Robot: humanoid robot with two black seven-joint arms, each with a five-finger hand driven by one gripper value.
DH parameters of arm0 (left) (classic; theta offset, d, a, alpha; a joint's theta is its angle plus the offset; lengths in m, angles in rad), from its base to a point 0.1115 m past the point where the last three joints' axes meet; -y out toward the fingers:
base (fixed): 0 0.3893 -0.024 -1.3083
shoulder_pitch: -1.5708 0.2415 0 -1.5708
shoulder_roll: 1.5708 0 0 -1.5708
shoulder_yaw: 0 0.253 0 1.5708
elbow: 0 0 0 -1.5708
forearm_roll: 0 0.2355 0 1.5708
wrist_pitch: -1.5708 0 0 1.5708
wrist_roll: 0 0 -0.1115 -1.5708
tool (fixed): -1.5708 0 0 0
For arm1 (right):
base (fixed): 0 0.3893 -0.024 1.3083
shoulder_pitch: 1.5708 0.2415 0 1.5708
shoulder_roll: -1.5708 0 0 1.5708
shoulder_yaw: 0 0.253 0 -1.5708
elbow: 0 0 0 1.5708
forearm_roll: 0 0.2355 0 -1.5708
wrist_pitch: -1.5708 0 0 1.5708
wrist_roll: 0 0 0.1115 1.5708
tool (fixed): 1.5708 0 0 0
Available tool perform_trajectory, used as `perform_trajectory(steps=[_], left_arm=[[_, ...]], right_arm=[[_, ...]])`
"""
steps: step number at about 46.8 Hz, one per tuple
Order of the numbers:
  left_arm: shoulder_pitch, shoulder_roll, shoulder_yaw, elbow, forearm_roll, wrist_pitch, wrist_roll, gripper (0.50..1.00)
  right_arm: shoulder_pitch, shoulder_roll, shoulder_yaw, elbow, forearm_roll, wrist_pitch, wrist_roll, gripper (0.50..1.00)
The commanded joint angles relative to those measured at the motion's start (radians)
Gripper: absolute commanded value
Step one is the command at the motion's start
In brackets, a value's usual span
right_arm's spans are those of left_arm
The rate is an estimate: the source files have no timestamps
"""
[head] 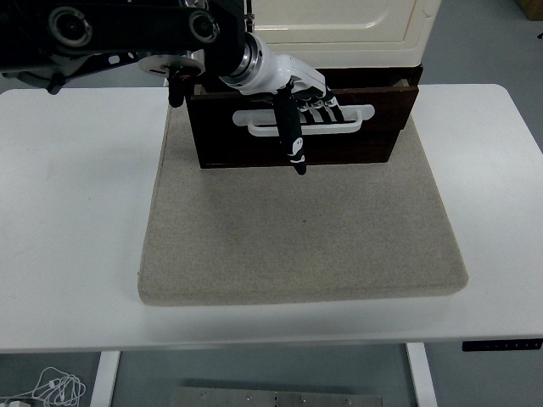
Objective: Open the drawer under the combination cabinet
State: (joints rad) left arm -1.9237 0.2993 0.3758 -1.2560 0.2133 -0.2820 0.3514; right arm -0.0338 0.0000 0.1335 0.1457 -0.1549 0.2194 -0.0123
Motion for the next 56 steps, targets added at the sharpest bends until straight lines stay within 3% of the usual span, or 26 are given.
perform_trajectory(steps=[1,30,56], left_arm=[[0.000,0.001,-0.001,-0.005,0.000,-0.003,0.000,1.000],[-0.014,0.012,-0.029,-0.022,-0.006,-0.063,0.009,1.000],[-0.015,0.043,-0.060,-0.028,-0.008,-0.154,0.017,1.000]], right_arm=[[0.000,0.000,0.000,0.000,0.000,0.000,0.000,0.926],[0.000,0.000,0.000,0.000,0.000,0.000,0.000,0.926],[0.000,0.000,0.000,0.000,0.000,0.000,0.000,0.926]])
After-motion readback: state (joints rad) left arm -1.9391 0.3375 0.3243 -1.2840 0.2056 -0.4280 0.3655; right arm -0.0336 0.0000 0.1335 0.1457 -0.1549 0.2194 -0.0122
